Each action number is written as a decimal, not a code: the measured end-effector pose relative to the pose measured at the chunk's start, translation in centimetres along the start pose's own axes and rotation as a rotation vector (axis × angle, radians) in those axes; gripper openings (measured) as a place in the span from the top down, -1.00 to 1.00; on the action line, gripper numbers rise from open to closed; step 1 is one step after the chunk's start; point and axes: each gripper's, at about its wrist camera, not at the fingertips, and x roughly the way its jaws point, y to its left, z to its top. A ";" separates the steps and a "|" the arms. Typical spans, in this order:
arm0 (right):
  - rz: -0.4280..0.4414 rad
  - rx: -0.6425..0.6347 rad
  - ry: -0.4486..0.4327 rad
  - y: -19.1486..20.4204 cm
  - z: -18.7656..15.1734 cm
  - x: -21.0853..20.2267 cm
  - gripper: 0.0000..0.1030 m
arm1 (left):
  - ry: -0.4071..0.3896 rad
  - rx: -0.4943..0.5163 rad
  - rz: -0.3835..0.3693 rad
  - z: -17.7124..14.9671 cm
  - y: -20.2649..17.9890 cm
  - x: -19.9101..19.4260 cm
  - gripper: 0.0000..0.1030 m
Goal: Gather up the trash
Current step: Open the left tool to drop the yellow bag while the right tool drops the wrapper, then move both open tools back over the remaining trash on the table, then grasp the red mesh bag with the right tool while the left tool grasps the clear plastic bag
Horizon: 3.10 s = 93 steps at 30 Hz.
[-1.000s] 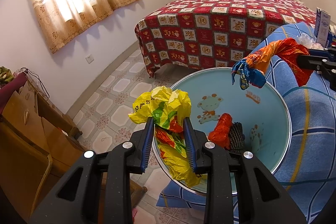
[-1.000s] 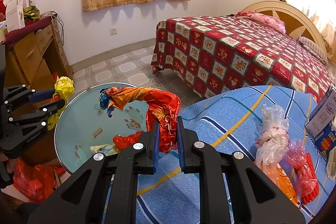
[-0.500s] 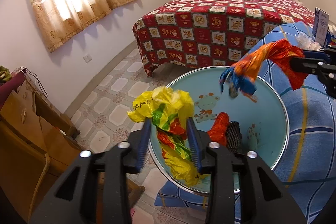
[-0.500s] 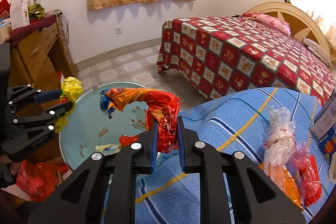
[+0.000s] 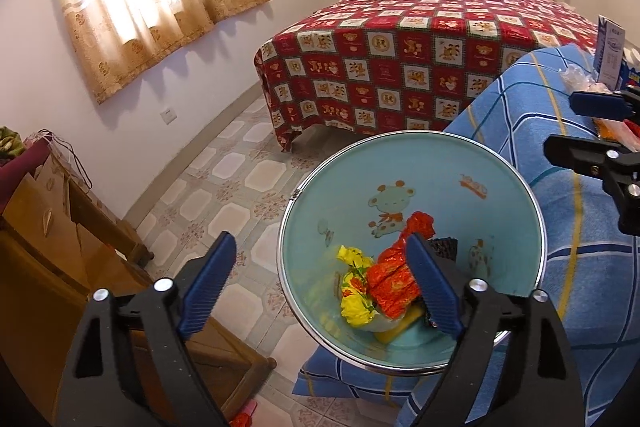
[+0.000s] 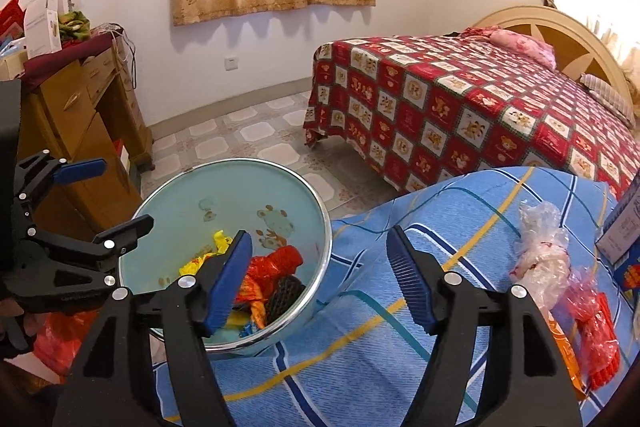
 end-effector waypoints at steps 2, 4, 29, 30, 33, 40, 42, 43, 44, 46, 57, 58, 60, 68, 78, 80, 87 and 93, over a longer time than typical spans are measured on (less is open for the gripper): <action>-0.007 -0.004 -0.001 0.0 -0.1 -0.1 -0.40 | -0.002 0.000 0.007 0.0 0.1 0.0 -0.70; -0.007 -0.005 -0.001 0.0 -0.2 -0.2 -0.42 | -0.001 -0.003 0.008 0.0 0.2 0.0 -0.70; -0.016 -0.004 -0.009 0.0 -0.3 -0.6 -0.52 | 0.000 -0.005 0.015 -0.4 0.5 0.1 -0.75; -0.017 -0.004 -0.009 0.0 -0.4 -0.7 -0.53 | 0.000 -0.004 0.016 -0.4 0.5 0.1 -0.77; -0.016 0.004 -0.013 -0.1 -0.5 -1.0 -0.55 | -0.004 -0.001 0.025 -0.5 0.2 -0.1 -0.88; -0.027 0.024 -0.026 -1.1 -1.2 -2.0 -0.59 | -0.004 0.016 0.021 -0.5 -0.9 -0.4 -0.88; -0.034 0.035 -0.027 -1.6 -1.5 -2.4 -0.60 | -0.003 0.027 0.017 -0.6 -1.5 -0.5 -0.88; -0.036 0.036 -0.028 -1.7 -1.6 -2.5 -0.61 | -0.002 0.036 0.015 -0.6 -1.8 -0.6 -0.88; -0.042 0.038 -0.030 -2.0 -1.8 -2.8 -0.61 | -0.001 0.044 0.014 -0.6 -2.2 -0.6 -0.88; -0.049 0.045 -0.032 -2.3 -2.1 -3.2 -0.63 | -0.003 0.054 0.008 -0.6 -2.6 -0.7 -0.88; -0.100 0.105 -0.048 -5.5 -4.7 -6.3 -0.66 | -0.001 0.128 -0.036 -0.7 -6.8 -1.1 -0.88; -0.108 0.111 -0.048 -6.0 -5.0 -6.7 -0.67 | -0.003 0.133 -0.045 -0.5 -7.3 -1.2 -0.88; -0.120 0.117 -0.048 -6.5 -5.5 -7.3 -0.67 | -0.011 0.141 -0.057 -0.3 -8.2 -1.5 -0.88; -0.197 0.173 -0.051 -10.0 -8.3 -10.4 -0.69 | -0.032 0.174 -0.105 0.7 -11.4 -2.1 -0.88; -0.345 0.294 -0.026 -15.9 -12.3 -13.7 -0.69 | -0.053 0.218 -0.139 2.2 -15.3 -1.8 -0.88; -0.387 0.323 -0.020 -17.2 -12.7 -14.1 -0.69 | -0.056 0.223 -0.142 2.5 -15.8 -1.6 -0.88; -0.478 0.377 0.009 -21.3 -13.5 -14.4 -0.69 | -0.050 0.221 -0.125 3.7 -16.9 -0.4 -0.88; -0.502 0.392 0.033 -23.5 -13.0 -13.4 -0.68 | -0.039 0.210 -0.120 4.1 -16.7 0.2 -0.88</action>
